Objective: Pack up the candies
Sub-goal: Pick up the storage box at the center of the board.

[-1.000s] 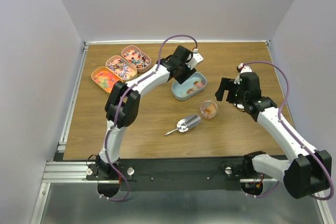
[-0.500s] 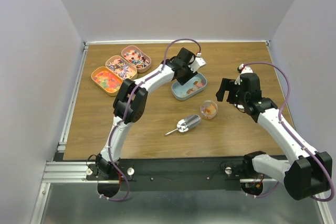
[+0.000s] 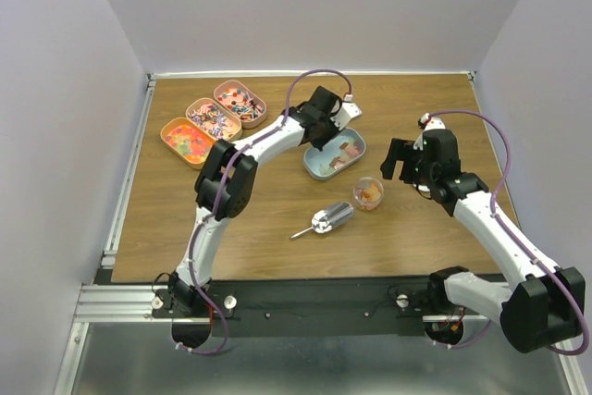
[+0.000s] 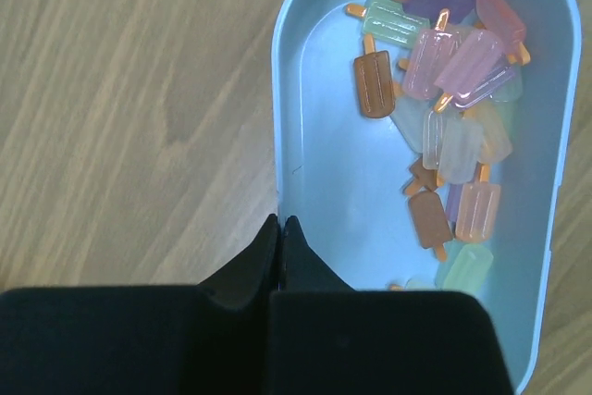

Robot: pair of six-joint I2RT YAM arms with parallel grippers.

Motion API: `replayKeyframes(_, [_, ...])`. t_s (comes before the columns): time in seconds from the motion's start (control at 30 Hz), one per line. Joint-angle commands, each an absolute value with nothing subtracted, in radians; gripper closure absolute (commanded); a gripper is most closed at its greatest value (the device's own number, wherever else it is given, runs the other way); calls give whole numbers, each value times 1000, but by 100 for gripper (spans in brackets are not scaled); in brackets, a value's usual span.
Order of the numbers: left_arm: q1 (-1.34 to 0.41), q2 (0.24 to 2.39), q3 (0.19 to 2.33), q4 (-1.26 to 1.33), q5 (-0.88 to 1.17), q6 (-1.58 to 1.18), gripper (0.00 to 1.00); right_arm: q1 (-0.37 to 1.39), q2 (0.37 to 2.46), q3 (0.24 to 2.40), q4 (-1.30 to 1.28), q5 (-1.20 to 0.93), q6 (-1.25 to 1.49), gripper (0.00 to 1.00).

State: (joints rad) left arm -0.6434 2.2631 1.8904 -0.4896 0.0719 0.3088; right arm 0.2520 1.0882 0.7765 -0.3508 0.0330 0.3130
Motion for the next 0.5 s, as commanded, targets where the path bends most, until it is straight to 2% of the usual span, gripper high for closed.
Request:
replayKeyframes(0.0, [-614, 2132, 1762, -425, 169, 249, 100, 249, 1065, 762, -364, 48, 305, 0])
replayKeyframes(0.23, [-516, 1912, 1585, -373, 233, 172, 100, 249, 1054, 762, -354, 18, 304, 0])
replayKeyframes(0.47, [-405, 1700, 1395, -331, 158, 65, 100, 250, 1028, 762, -347, 6, 304, 0])
